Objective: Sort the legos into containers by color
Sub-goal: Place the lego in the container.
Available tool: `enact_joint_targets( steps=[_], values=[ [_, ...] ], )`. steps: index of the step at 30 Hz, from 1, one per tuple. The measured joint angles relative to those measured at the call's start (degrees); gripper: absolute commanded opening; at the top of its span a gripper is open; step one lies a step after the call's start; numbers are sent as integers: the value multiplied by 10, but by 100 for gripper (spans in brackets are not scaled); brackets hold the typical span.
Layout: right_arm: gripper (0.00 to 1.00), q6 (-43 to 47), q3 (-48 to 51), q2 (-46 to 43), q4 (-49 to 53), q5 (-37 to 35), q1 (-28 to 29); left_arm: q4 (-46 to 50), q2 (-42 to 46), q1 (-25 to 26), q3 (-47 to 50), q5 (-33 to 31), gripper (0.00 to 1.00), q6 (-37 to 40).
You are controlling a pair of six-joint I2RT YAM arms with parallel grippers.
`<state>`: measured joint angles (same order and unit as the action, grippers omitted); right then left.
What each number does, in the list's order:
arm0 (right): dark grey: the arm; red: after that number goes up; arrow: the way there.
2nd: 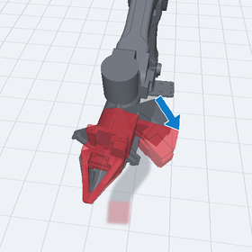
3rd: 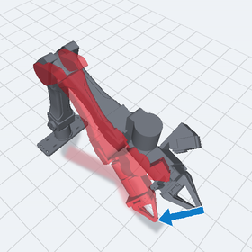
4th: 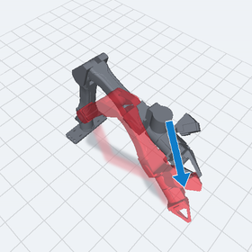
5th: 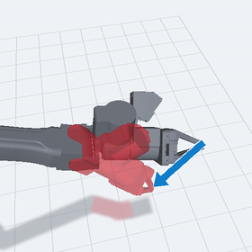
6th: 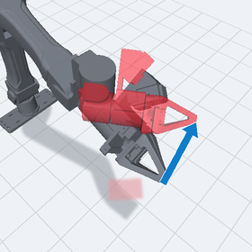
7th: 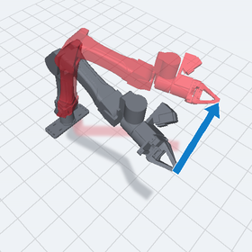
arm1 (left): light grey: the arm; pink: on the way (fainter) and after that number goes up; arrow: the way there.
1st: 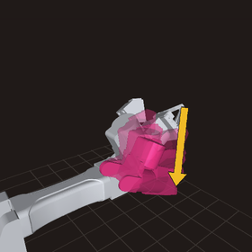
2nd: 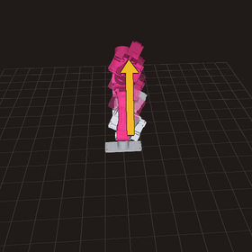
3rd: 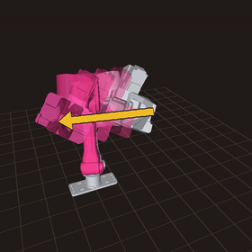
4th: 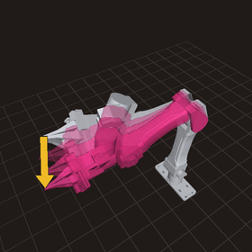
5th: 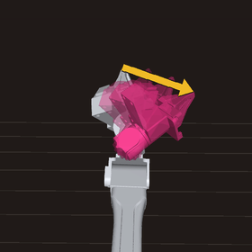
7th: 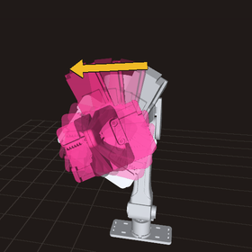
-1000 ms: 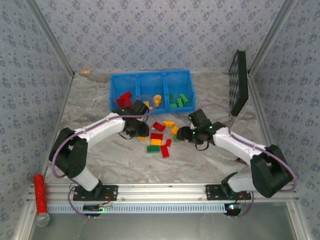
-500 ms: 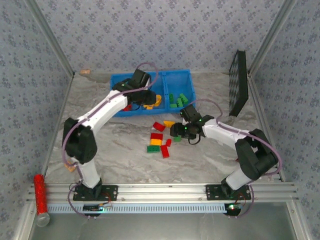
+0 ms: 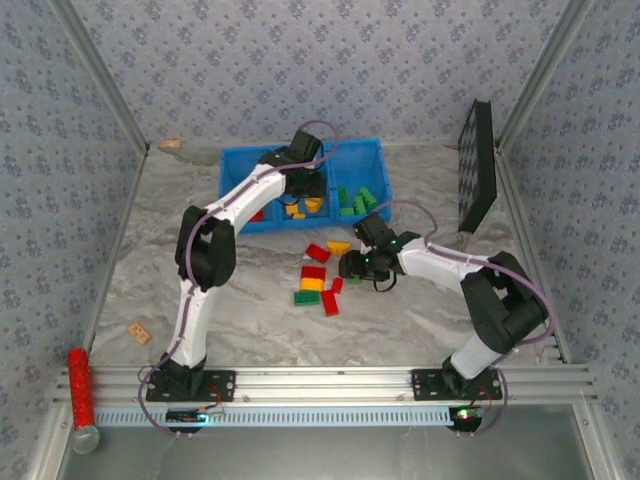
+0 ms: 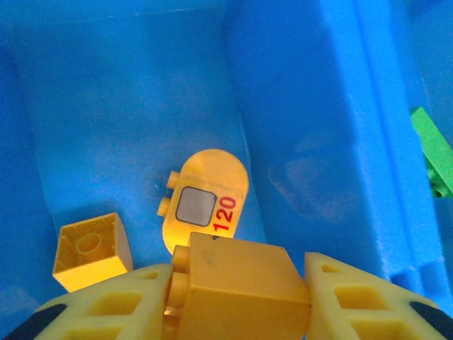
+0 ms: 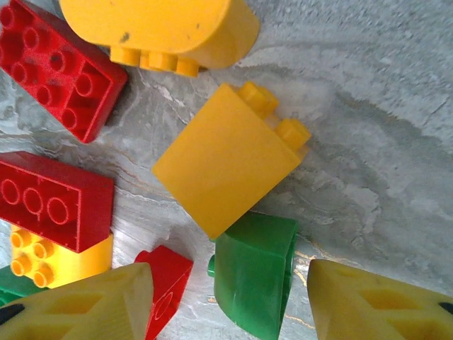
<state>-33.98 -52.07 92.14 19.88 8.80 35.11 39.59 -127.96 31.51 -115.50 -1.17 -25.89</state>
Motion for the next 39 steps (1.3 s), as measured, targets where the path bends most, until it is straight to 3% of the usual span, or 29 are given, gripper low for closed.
enact_joint_targets(
  steps=[8, 13, 19, 30, 35, 39],
  values=[
    [39, 5, -5, 33, 1, -7, 2, 15, -16, 0, -13, 1, 44, 4],
    [27, 9, -9, 34, 3, -11, 2, 20, -26, 0, -22, 2, 56, 5],
    [24, 19, -11, 8, 32, -15, -7, 29, -27, -5, -22, 0, 68, 16],
    [23, 73, -100, -91, 120, -28, -70, 29, -14, -5, -21, -6, 71, 40],
    [23, 122, -219, -46, 127, -40, -109, 33, 67, 3, 10, -26, 71, 70],
    [23, 157, -308, 27, 120, -53, -128, 40, 180, 27, 87, -41, 70, 62]
  ],
)
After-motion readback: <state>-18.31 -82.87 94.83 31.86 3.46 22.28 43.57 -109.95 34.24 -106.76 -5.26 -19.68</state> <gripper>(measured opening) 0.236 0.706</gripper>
